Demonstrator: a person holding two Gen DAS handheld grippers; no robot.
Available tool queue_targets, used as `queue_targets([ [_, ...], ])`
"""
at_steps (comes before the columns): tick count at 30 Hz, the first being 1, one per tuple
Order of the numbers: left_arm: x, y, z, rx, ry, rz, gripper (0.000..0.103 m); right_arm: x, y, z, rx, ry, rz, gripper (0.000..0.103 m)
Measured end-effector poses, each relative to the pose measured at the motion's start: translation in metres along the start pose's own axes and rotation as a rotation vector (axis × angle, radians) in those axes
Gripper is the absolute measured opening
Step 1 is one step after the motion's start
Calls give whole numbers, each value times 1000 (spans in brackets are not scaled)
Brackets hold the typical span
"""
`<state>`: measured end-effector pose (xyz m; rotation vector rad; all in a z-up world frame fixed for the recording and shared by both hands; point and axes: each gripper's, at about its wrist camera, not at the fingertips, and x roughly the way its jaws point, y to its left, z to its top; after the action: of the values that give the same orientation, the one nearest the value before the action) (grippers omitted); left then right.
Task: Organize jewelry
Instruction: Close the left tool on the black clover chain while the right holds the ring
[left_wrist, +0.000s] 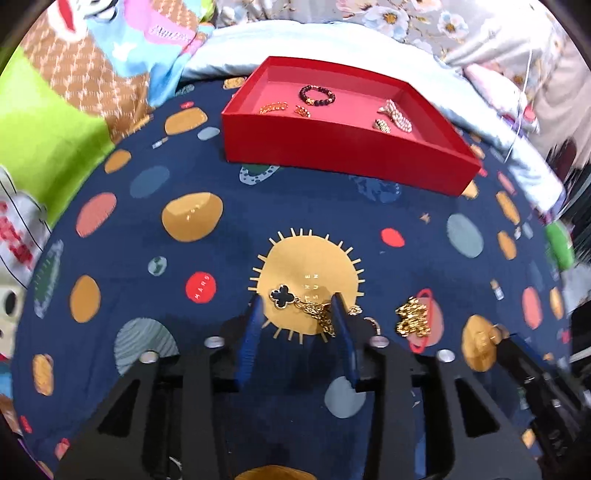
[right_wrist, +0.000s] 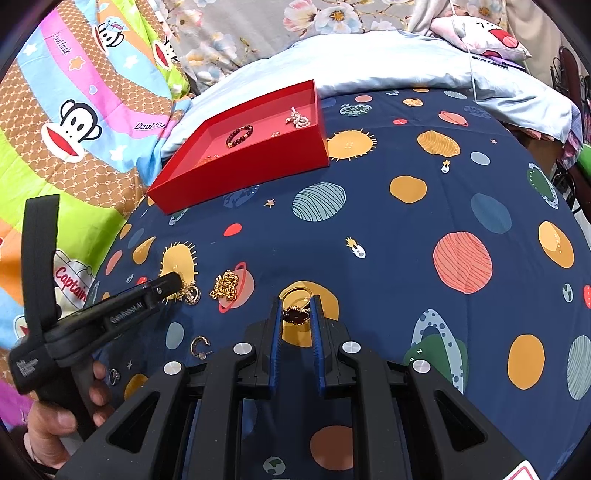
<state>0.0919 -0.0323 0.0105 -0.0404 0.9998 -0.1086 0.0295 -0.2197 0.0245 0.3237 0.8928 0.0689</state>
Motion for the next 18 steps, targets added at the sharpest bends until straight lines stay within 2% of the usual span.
queue_targets([
  [1,0,-3,-2,29,-4,14,11,0,0,0,1,0,1,13],
  [4,-3,0,-6,51,-4,15,2,1,-2,0,7,-1,2,13],
  [12,-21,25,-12,-24,9,-73,1,-5,0,1,4,-10,8,13],
  [18,-60,34,-2,-40,-57,-127,1,-16,7,3,-7,-27,28,13],
])
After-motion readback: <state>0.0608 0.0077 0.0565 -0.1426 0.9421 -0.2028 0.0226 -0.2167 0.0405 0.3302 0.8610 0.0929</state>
